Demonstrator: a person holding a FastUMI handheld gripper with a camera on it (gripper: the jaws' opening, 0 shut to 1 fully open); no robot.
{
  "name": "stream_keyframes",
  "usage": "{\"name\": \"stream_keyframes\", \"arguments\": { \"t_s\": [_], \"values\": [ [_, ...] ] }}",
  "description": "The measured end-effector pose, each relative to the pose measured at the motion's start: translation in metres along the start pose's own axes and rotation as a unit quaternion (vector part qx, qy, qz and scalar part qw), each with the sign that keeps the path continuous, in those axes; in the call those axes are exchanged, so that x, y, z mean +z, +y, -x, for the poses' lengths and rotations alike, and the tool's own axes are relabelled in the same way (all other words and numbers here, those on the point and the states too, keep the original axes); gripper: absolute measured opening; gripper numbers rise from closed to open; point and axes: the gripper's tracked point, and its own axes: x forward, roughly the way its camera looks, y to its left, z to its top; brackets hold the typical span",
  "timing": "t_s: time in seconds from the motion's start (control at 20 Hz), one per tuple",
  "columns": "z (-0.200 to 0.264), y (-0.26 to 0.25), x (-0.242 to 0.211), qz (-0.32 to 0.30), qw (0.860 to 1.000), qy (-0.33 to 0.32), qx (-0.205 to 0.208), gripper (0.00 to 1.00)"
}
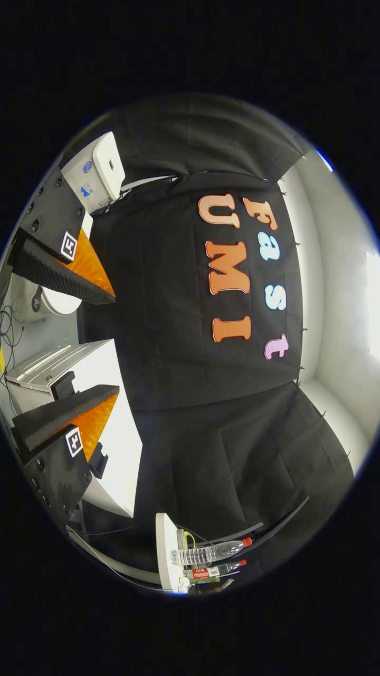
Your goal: Open the toilet lid.
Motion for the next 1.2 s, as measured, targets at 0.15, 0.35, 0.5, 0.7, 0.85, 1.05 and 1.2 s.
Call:
{"name": "stream_keyframes", "arguments": {
  "t_s": [0.15, 0.35, 0.5, 0.7, 0.85, 1.05, 1.2],
  "values": [
    [0.004, 0.014, 0.006, 0.019, 1.000, -0.015, 0.007, 0.98],
    [0.003, 0.028, -0.012, 0.047, 0.998, 0.009, 0.032, 0.98],
    [-0.006, 0.027, -0.013, 0.056, 0.998, 0.011, 0.026, 0.98],
    [-0.017, 0.055, -0.023, 0.026, 0.999, 0.024, 0.033, 0.98],
    [-0.029, 0.086, -0.046, -0.001, 0.997, 0.055, 0.046, 0.98],
    [-0.039, 0.104, -0.087, -0.076, 0.993, 0.079, 0.030, 0.98],
    [-0.047, 0.113, -0.143, -0.100, 0.986, 0.126, 0.032, 0.98]
  ]
}}
